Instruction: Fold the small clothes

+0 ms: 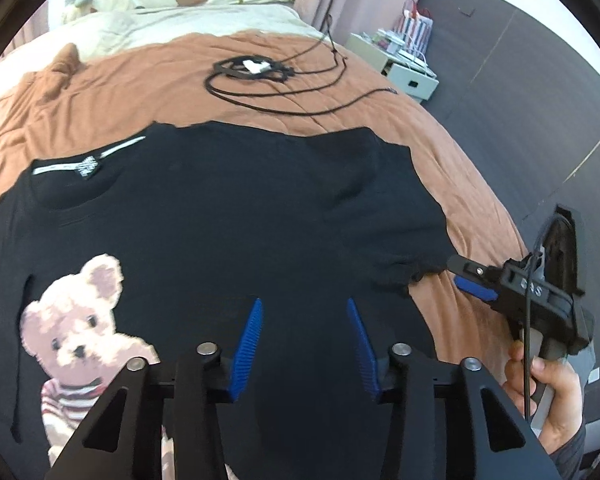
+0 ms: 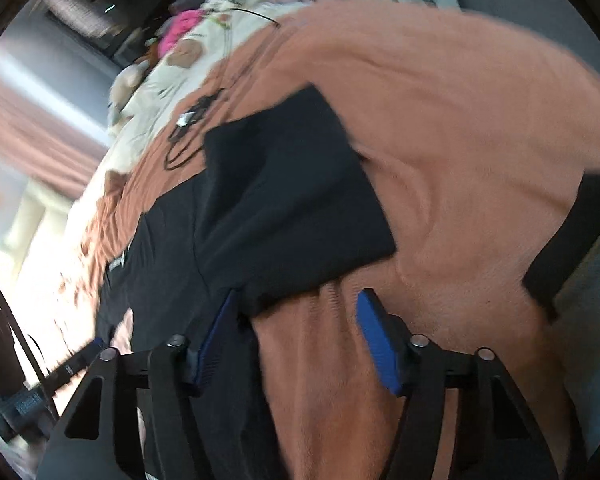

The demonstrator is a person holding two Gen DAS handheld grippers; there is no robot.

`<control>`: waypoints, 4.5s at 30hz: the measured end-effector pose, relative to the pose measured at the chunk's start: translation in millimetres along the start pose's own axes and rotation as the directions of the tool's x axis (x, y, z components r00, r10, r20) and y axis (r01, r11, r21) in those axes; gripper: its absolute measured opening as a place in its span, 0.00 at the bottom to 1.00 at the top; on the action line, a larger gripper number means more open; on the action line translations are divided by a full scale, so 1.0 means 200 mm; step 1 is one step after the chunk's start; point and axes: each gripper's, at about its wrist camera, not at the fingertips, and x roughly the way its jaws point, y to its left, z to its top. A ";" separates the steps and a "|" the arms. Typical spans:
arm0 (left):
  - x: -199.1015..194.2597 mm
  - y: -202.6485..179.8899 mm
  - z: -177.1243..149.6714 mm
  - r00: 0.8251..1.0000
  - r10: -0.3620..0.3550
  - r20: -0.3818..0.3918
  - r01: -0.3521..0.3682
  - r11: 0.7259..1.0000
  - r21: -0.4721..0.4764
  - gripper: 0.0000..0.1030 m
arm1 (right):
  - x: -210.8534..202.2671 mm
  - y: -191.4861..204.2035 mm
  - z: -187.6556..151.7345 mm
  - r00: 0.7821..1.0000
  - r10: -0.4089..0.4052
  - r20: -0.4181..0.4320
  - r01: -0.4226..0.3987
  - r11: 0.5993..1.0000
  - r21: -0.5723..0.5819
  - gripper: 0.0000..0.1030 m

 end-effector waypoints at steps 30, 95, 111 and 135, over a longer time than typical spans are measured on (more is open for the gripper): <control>0.48 -0.26 0.00 0.979 -0.154 -0.130 0.153 0.988 -0.018 0.06 | -0.19 0.08 -0.02 0.968 0.169 0.183 -0.141 0.978 -0.156 0.03; 0.17 0.21 -0.05 0.995 -0.069 -0.072 0.060 0.991 -0.119 0.07 | 0.17 -0.03 0.20 0.996 0.080 0.034 -0.081 0.996 0.045 0.47; 0.05 0.38 0.00 0.997 -0.072 -0.042 0.065 0.985 -0.159 0.07 | 0.04 0.53 0.11 0.984 0.155 0.087 -0.132 0.965 -0.226 0.00; -0.15 0.79 -0.07 0.994 -0.103 0.022 0.105 0.966 -0.238 0.30 | 0.26 1.03 0.04 0.991 0.132 -0.026 -0.131 0.895 -0.426 0.00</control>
